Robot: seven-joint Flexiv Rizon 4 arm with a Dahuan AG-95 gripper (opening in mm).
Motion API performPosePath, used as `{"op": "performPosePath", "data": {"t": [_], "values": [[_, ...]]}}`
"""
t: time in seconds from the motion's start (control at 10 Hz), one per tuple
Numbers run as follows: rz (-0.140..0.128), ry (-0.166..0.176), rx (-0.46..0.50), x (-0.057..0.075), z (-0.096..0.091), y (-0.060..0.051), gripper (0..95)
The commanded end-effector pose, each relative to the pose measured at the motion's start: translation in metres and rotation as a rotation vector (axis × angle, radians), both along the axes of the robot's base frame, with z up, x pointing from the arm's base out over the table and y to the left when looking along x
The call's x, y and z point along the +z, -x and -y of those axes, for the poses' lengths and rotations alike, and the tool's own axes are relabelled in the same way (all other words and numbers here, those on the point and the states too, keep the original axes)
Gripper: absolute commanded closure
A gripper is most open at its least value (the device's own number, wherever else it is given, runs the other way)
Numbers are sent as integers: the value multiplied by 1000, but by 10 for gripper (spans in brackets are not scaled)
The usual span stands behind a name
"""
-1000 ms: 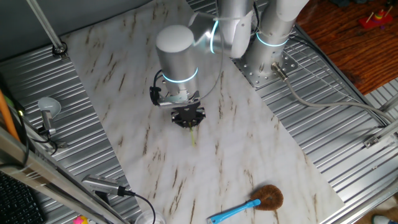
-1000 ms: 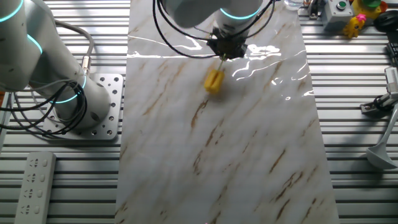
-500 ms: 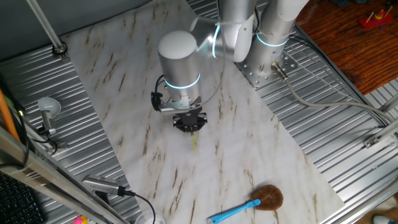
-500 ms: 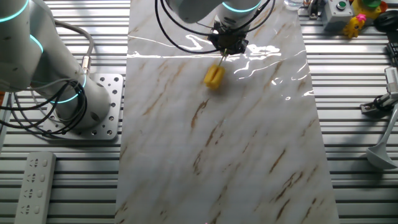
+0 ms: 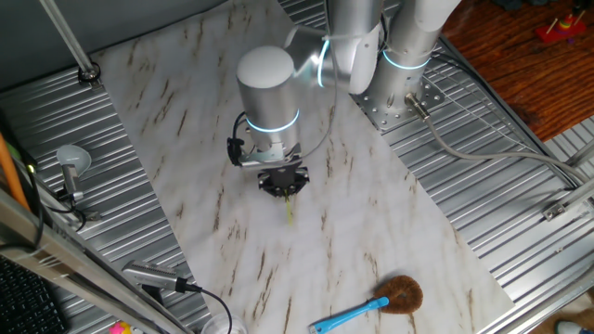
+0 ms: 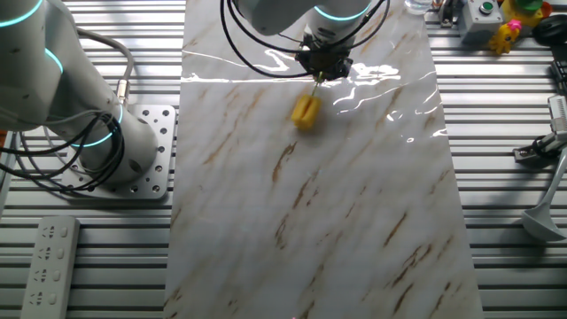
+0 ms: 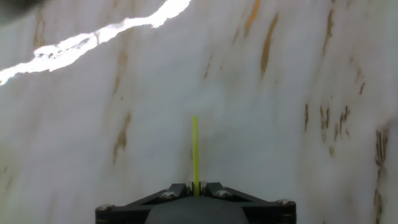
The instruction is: Scrub the table with a brush
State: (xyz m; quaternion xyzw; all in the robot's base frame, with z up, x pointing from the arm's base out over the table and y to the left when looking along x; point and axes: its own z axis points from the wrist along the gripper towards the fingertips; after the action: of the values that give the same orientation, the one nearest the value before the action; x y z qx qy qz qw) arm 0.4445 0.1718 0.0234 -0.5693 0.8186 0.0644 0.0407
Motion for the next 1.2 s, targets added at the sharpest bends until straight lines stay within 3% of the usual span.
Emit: {"op": "performPosePath", "data": {"t": [0.1, 0.6, 0.8, 1.1, 1.2], "values": [[6, -5, 37, -1, 3, -10, 950], [12, 0, 107, 5, 3, -38, 950], [12, 3, 114, 5, 3, -36, 950], [5, 5, 111, 4, 4, -35, 380], [4, 6, 103, 6, 4, -35, 380]]}}
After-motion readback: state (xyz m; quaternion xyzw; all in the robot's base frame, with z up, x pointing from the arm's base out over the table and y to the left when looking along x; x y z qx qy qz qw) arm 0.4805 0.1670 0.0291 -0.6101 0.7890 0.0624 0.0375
